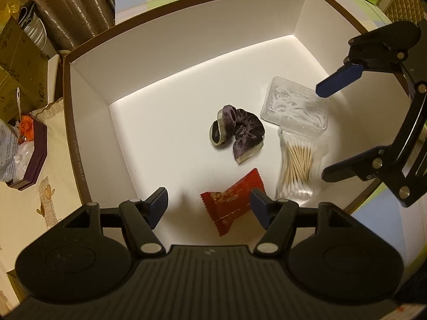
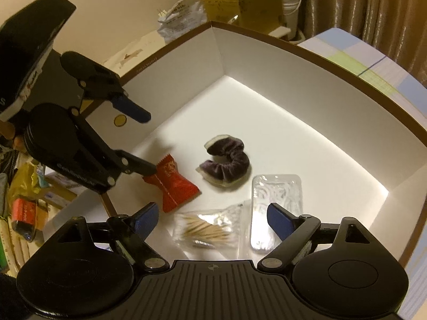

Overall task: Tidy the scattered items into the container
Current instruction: 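Lower both items into the box and open both grippers to release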

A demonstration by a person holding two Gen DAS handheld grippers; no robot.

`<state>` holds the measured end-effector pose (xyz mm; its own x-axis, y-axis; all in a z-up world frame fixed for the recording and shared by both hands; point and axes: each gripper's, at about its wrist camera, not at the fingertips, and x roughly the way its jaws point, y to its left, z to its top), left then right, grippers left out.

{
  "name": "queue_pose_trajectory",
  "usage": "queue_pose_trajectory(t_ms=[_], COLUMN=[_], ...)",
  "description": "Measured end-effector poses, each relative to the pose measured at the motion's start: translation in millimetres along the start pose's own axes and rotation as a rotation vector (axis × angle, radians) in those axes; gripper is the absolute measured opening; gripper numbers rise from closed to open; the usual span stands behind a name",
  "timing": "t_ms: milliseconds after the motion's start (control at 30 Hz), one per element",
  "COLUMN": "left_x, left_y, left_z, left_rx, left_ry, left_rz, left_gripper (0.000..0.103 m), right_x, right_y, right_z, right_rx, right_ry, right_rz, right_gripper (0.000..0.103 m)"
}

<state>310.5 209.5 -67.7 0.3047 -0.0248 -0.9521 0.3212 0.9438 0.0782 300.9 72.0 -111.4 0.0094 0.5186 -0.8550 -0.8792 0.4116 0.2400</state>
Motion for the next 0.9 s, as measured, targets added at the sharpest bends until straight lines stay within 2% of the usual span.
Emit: queue_pose_trajectory(t_ms=[100,400,567,900], left_x=[-4,-10,-21,-43], left_y=[-1,-10,-13,-25], left_z=[-1,-3,-4,-12], left_rx=[0.000,-0.001,-0.012,-0.044], left_ry=[-0.009,-0.020,-0.038,-0.071], left_rz=[-0.003,-0.003,0.018,0.065], left_gripper=[0.070,0.074,0.082,0.085], right_x=[-5,-24,-35,-55], right_y=[0,-2,3,14], right_z=[-4,-16,-21,-34], right_rx=[0.015,0.070,0.062,0.091], right_ry=[0.001,-0.028,-0.056,-0.129], right_rz=[-0.009,-0.039,-0.102,-0.188], right_gripper=[0.087,0.096,0.100,0.101])
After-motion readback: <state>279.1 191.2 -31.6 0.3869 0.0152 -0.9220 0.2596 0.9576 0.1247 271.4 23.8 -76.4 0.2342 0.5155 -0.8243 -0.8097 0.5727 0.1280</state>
